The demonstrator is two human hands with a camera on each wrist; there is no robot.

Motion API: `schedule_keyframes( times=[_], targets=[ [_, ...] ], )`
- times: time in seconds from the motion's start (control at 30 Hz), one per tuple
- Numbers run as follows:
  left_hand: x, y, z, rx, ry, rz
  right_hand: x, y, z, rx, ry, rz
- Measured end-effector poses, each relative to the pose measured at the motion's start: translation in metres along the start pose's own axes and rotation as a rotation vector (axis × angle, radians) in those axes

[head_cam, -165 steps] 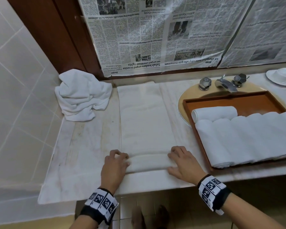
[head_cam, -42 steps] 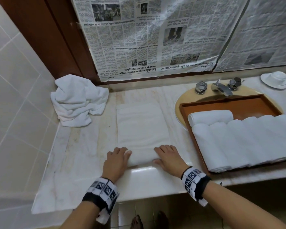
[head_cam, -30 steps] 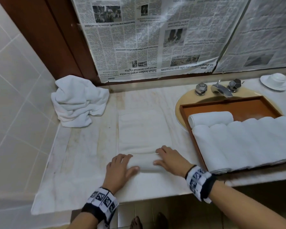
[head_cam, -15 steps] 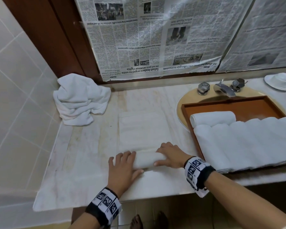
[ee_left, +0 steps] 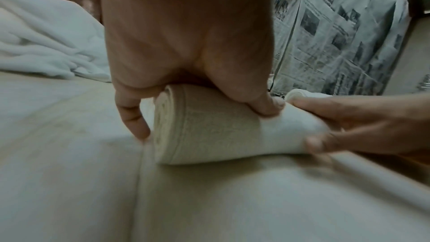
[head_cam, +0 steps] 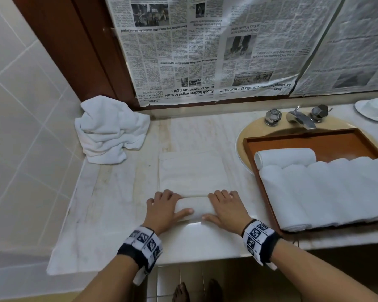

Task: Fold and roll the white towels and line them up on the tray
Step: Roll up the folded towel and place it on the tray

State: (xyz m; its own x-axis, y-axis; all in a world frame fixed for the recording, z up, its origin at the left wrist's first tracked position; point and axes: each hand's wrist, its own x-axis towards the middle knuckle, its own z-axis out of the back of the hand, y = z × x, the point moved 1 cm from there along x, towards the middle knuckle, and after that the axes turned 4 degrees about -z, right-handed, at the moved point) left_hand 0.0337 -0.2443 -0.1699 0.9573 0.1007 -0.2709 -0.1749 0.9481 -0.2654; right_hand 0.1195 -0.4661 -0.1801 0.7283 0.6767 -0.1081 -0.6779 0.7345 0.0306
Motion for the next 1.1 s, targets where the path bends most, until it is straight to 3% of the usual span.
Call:
schedule_keyframes(
  times=[0.1,0.2,0.27,0.3,0.37,0.4,0.5,0.6,0.67,0.77,0.9,0.93,1.03,1.1],
  targets=[
    [-0.013,-0.013,-0.015,0.09,-0.134,-0.075,0.01,-0.003,0.012,0.147,0.196,0.021],
    [-0.021,-0.019,-0.024,0.109,-0.141,-0.063,0.012,-0.01,0.02,0.359,0.408,0.012],
    [-0.02,-0.019,-0.022,0.091,-0.15,-0.064,0.007,-0.011,0.021,0.445,0.444,-0.013],
    [-0.018,-0.017,-0.019,0.065,-0.11,-0.049,0.003,-0.009,0.019,0.394,0.368,-0.016],
    [-0.01,-0.013,-0.013,-0.008,-0.002,-0.001,-0.01,0.001,0.009,0.186,0.043,0.003],
    [-0.004,-0.013,-0.009,-0.046,0.044,0.023,-0.017,0.009,0.002,0.115,-0.052,0.021],
    [0.006,-0.015,-0.003,-0.1,0.109,0.081,-0.029,0.023,-0.014,0.037,-0.145,0.008],
    [-0.003,-0.016,-0.011,-0.006,-0.027,0.051,-0.016,0.011,-0.008,0.032,-0.055,0.026],
    [-0.018,-0.019,-0.02,0.035,-0.133,-0.021,-0.003,0.003,0.005,0.072,0.091,0.072],
    [-0.033,-0.023,-0.031,0.079,-0.105,-0.067,0.01,-0.004,0.019,0.207,0.33,0.05],
    [-0.032,-0.022,-0.02,0.098,-0.107,-0.092,0.008,-0.002,0.025,0.27,0.506,-0.015],
    [-0.03,-0.021,-0.017,0.125,-0.08,-0.096,0.004,0.0,0.022,0.248,0.477,-0.03],
    [-0.019,-0.02,-0.003,0.084,0.096,-0.044,-0.015,0.014,0.011,0.087,0.045,-0.022],
    [-0.008,-0.019,0.004,-0.01,0.181,0.01,-0.024,0.027,0.001,0.016,-0.093,-0.033]
  ],
)
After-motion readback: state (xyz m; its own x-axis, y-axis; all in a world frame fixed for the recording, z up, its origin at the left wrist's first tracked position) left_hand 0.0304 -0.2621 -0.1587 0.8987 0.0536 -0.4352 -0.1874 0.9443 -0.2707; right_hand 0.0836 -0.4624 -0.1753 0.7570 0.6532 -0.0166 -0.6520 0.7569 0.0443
